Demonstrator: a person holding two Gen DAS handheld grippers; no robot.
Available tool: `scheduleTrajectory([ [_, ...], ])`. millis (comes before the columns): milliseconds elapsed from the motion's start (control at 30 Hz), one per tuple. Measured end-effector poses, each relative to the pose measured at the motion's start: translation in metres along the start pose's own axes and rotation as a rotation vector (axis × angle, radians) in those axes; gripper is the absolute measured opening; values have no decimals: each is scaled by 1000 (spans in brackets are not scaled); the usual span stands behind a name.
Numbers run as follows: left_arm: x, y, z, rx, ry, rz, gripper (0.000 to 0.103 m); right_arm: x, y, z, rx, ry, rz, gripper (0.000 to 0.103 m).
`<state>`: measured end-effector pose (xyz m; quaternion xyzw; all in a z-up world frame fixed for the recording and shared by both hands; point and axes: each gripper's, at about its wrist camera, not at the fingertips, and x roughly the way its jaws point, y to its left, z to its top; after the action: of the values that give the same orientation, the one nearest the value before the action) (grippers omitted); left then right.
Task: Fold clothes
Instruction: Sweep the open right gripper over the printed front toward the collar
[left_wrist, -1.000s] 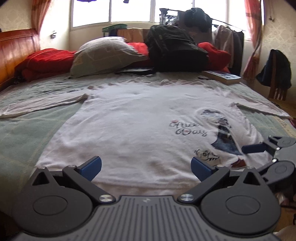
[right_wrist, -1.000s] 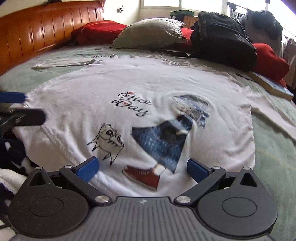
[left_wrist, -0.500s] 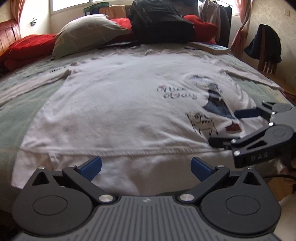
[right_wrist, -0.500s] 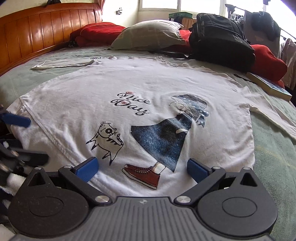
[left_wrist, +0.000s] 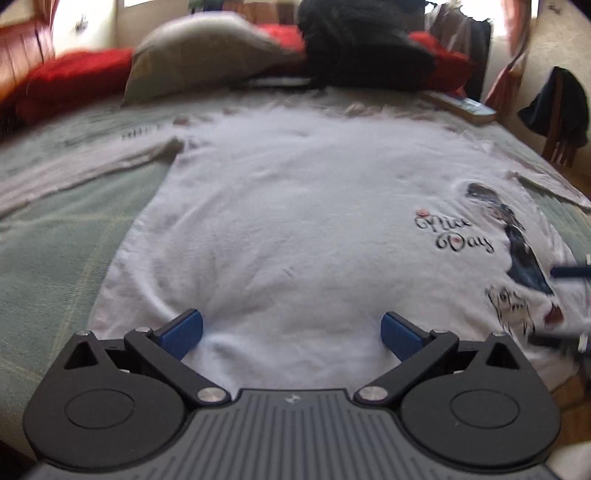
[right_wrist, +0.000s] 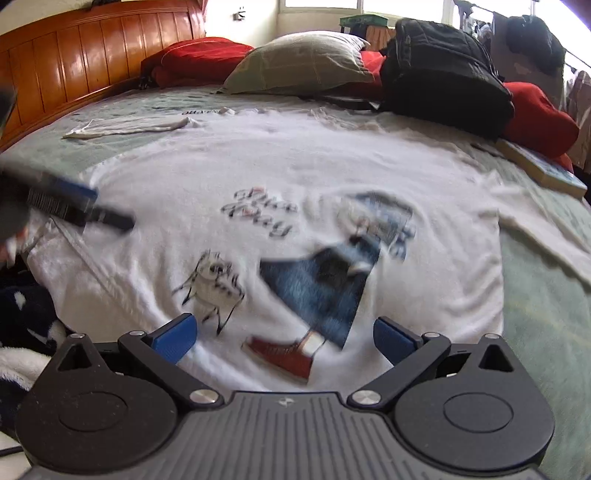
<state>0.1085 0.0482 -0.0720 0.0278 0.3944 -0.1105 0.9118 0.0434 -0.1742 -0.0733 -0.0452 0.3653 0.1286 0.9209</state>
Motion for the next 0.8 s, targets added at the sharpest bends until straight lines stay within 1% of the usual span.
scheduleTrajectory([
  [100,-15,0,-6,3,35,-15,102,7,-9,19,20,-10,5,103],
  [133,-18,2,-4,-1,48,-22,102,9,-11,25,27,-13,7,103],
  [200,-22,7,8,-13,59,-34,102,14,-17,38,41,-20,10,103],
  [267,-20,13,26,-22,38,-41,102,19,-23,51,54,-27,14,103],
  [367,-4,22,57,-24,7,-44,102,26,-31,69,76,-35,19,103],
  [467,20,28,83,-28,11,-98,102,36,-39,76,114,-12,24,103],
  [533,36,27,92,-22,20,-122,102,43,-44,81,138,3,27,103],
  [600,50,28,92,-31,43,-132,102,49,-45,86,142,16,20,103],
  [667,61,32,85,-54,75,-144,102,55,-47,91,149,33,16,103],
  [700,62,33,80,-55,74,-146,102,59,-48,93,154,45,15,103],
  [767,56,31,71,-27,56,-147,102,65,-50,98,163,65,12,103],
  [800,52,31,70,-14,62,-150,102,68,-51,101,167,69,13,103],
])
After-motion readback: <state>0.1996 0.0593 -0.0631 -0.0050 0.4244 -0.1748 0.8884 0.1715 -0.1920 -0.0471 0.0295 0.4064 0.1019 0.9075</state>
